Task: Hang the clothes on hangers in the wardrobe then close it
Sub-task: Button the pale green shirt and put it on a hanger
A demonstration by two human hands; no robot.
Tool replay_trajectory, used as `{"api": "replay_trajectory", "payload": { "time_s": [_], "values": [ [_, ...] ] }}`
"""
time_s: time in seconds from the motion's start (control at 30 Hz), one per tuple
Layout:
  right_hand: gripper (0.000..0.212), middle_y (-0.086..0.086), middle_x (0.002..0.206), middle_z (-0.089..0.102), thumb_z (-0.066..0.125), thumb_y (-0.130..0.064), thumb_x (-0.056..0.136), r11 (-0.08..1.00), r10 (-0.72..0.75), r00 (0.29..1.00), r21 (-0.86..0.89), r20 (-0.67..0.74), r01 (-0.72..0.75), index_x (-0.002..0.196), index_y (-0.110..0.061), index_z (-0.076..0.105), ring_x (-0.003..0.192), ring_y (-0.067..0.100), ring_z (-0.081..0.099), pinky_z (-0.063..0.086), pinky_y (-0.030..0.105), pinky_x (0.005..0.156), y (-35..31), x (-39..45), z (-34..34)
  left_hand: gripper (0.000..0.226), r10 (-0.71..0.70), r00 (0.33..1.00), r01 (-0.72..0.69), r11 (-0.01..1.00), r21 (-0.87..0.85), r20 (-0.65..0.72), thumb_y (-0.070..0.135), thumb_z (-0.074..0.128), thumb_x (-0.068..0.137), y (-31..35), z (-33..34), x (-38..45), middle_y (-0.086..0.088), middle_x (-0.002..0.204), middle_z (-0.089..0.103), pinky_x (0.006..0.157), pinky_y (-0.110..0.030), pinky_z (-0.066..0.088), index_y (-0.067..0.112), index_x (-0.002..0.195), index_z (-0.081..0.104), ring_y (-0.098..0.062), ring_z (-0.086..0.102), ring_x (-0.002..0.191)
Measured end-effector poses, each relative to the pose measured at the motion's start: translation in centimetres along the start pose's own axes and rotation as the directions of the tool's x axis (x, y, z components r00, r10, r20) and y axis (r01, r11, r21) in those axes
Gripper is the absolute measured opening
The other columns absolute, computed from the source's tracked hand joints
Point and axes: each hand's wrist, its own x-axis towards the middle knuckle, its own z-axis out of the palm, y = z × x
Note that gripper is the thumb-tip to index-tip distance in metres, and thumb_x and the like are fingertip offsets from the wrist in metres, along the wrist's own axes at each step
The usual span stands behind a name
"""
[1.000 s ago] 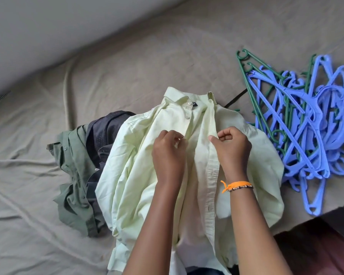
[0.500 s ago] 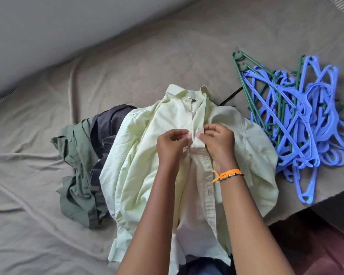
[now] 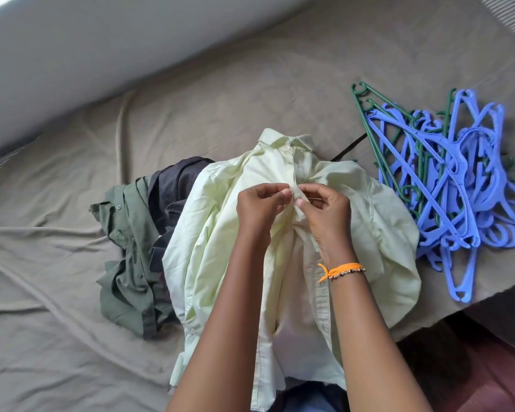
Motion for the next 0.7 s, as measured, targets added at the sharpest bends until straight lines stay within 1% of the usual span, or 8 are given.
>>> {"api": "replay_trajectory", "payload": {
  "time_s": [0.1, 0.2, 0.27, 0.33, 0.4, 0.5, 0.6, 0.7],
  "values": [
    [0.031, -0.006, 0.085, 0.071, 0.065, 0.007, 0.079, 1.000, -0.006, 1.000, 0.016, 0.024, 0.006, 0.091, -0.021, 0.070, 0.080, 0.009, 0.068, 0.053, 0.020, 0.075, 0.2, -0.2, 0.0, 0.011, -0.030, 0.999, 0.030, 1.000, 0.005, 0.020, 0.000, 0.069, 0.081, -0.1, -0.2, 0.2, -0.005, 0.070, 0.066, 0.058, -0.013, 0.049, 0.010, 0.077, 0.070, -0.010, 0.062, 0.064],
    [0.030, -0.009, 0.083, 0.070, 0.065, 0.007, 0.079, 1.000, -0.004, 0.998, 0.001, 0.060, 0.004, 0.090, -0.021, 0.070, 0.077, 0.003, 0.066, 0.050, 0.015, 0.071, 0.2, -0.2, -0.2, 0.011, -0.046, 0.998, 0.045, 0.999, 0.020, 0.050, -0.002, 0.068, 0.081, -0.1, -0.5, 0.4, -0.003, 0.066, 0.066, 0.058, -0.013, 0.049, 0.008, 0.078, 0.069, -0.007, 0.062, 0.059],
    [0.024, -0.006, 0.084, 0.071, 0.066, 0.002, 0.081, 1.000, 0.010, 0.996, 0.008, 0.087, -0.011, 0.090, -0.020, 0.071, 0.078, 0.006, 0.067, 0.051, 0.016, 0.071, 0.2, 0.0, -0.5, 0.012, -0.040, 0.996, 0.038, 0.999, 0.028, 0.079, -0.005, 0.066, 0.082, -0.1, -0.6, 0.5, 0.001, 0.057, 0.065, 0.056, -0.012, 0.049, 0.006, 0.077, 0.068, -0.003, 0.061, 0.053],
    [0.017, -0.001, 0.084, 0.073, 0.063, -0.003, 0.084, 0.999, 0.026, 0.994, 0.020, 0.103, -0.028, 0.088, -0.016, 0.073, 0.081, 0.011, 0.068, 0.053, 0.020, 0.076, 0.1, 0.2, -0.8, 0.014, -0.031, 0.992, 0.026, 0.999, 0.045, 0.125, -0.008, 0.064, 0.082, 0.0, -0.8, 0.7, 0.004, 0.052, 0.064, 0.055, -0.012, 0.050, 0.005, 0.077, 0.066, -0.002, 0.060, 0.050],
    [0.017, 0.001, 0.080, 0.073, 0.062, -0.002, 0.085, 1.000, 0.022, 0.994, 0.005, 0.111, -0.023, 0.085, -0.013, 0.074, 0.077, 0.009, 0.068, 0.053, 0.021, 0.076, -0.1, 0.5, -1.0, 0.013, -0.033, 0.985, 0.022, 0.998, 0.066, 0.171, -0.008, 0.064, 0.083, 0.2, -1.0, 0.8, 0.001, 0.056, 0.065, 0.056, -0.013, 0.051, 0.005, 0.079, 0.065, -0.003, 0.061, 0.051],
    [0.016, -0.001, 0.075, 0.070, 0.067, 0.003, 0.080, 1.000, -0.001, 0.993, -0.027, 0.117, 0.005, 0.077, -0.013, 0.071, 0.067, 0.004, 0.066, 0.051, 0.018, 0.069, -0.3, 0.6, -0.8, 0.014, -0.043, 0.978, 0.021, 0.994, 0.106, 0.205, -0.007, 0.063, 0.084, 0.4, -1.0, 1.0, -0.002, 0.062, 0.064, 0.059, -0.015, 0.052, 0.007, 0.081, 0.064, -0.003, 0.062, 0.052],
    [0.011, -0.003, 0.067, 0.067, 0.075, -0.004, 0.075, 0.996, -0.014, 0.996, -0.083, 0.089, 0.022, 0.072, -0.013, 0.069, 0.061, 0.003, 0.063, 0.051, 0.016, 0.064, -0.1, 0.6, -0.1, 0.019, -0.073, 0.979, 0.047, 0.990, 0.137, 0.190, -0.008, 0.059, 0.086, 0.2, -0.8, 1.2, 0.000, 0.059, 0.066, 0.062, -0.018, 0.054, 0.008, 0.080, 0.065, -0.006, 0.062, 0.053],
    [0.011, -0.005, 0.062, 0.064, 0.076, -0.012, 0.074, 0.980, -0.077, 0.997, -0.185, 0.014, 0.079, 0.071, -0.014, 0.067, 0.056, 0.002, 0.060, 0.049, 0.012, 0.060, 0.7, 0.2, 0.6, 0.010, -0.103, 0.983, 0.090, 0.992, 0.093, 0.155, 0.003, 0.060, 0.090, -0.1, -0.6, 1.1, -0.004, 0.061, 0.066, 0.059, -0.018, 0.055, 0.006, 0.081, 0.064, -0.010, 0.064, 0.055]
  ]
}}
